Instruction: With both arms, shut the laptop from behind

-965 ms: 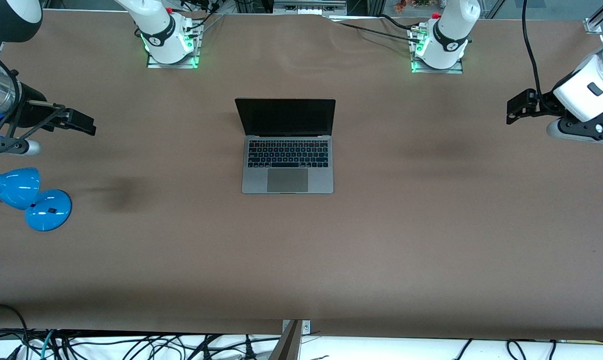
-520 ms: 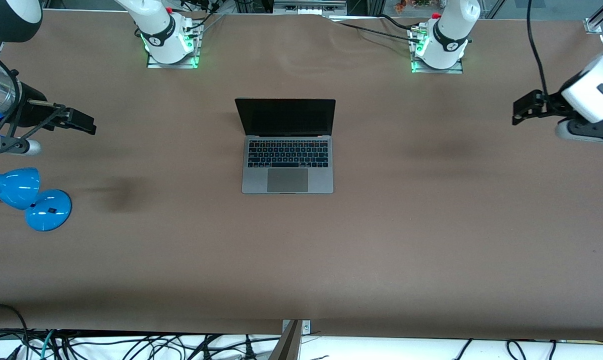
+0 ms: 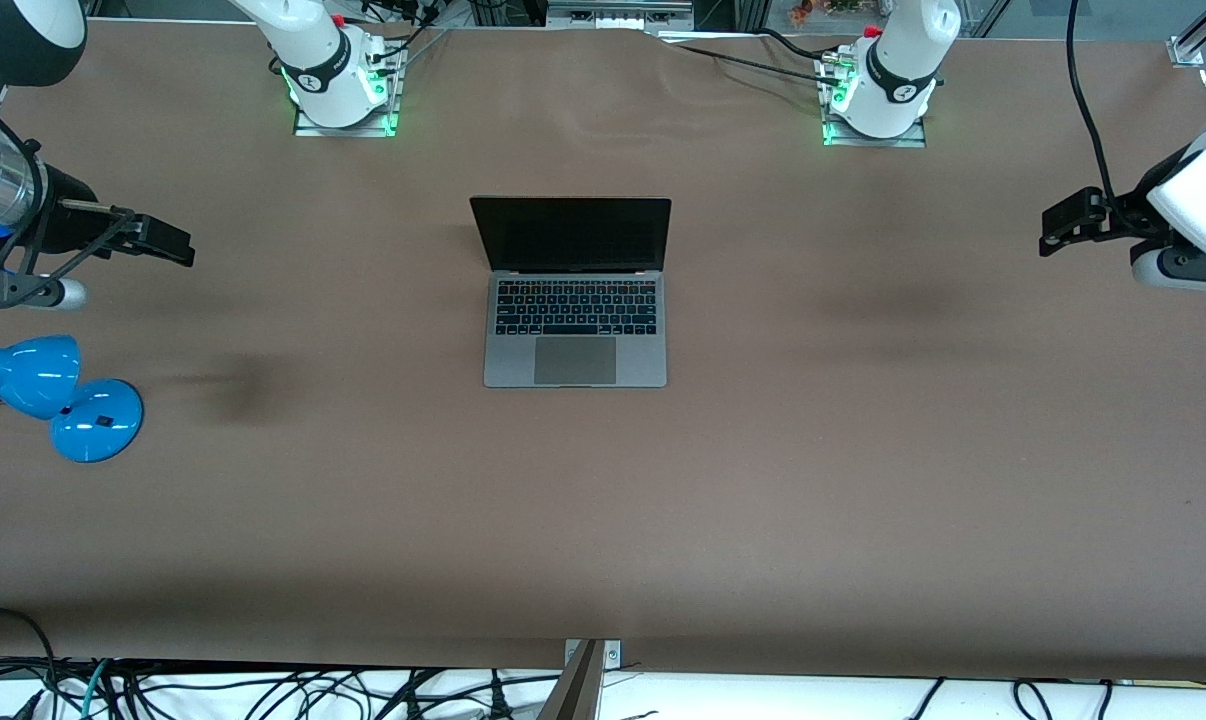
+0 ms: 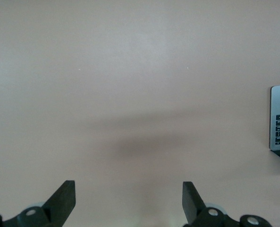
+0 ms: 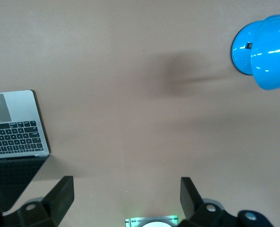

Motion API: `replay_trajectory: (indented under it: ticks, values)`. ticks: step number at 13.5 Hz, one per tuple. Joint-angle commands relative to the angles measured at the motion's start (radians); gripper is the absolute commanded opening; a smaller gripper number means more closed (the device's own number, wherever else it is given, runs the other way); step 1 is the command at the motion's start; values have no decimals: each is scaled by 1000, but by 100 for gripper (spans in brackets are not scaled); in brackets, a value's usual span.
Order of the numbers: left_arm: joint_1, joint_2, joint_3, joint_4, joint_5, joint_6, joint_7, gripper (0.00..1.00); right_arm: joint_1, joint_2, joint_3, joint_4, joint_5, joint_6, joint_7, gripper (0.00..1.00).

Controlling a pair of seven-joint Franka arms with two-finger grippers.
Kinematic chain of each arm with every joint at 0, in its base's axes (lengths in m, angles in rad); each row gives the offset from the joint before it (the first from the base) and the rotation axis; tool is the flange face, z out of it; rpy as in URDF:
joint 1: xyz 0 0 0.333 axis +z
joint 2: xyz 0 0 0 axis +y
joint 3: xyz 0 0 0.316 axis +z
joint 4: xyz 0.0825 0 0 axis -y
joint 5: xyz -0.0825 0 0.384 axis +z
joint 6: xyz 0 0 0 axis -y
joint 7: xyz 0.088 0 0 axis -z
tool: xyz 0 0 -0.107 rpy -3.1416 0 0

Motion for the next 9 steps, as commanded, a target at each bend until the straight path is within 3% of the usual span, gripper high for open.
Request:
replay_trajectory:
  ticks: [1, 4, 7, 9]
  values:
    - [7, 31, 8, 50, -108, -23, 16, 100, -17, -15, 34, -18, -5, -28, 3, 100]
    - [5, 29, 5, 25, -132, -36, 10, 100, -17, -8, 66, -16, 0, -28, -9, 100]
    - [-13, 29, -6, 5, -149, -69, -62, 100, -17, 3, 127, -18, 63, -27, -17, 100]
    - [-13, 29, -69, -4, -153, -96, -119, 100, -12, 2, 190, -18, 67, -33, 50, 100]
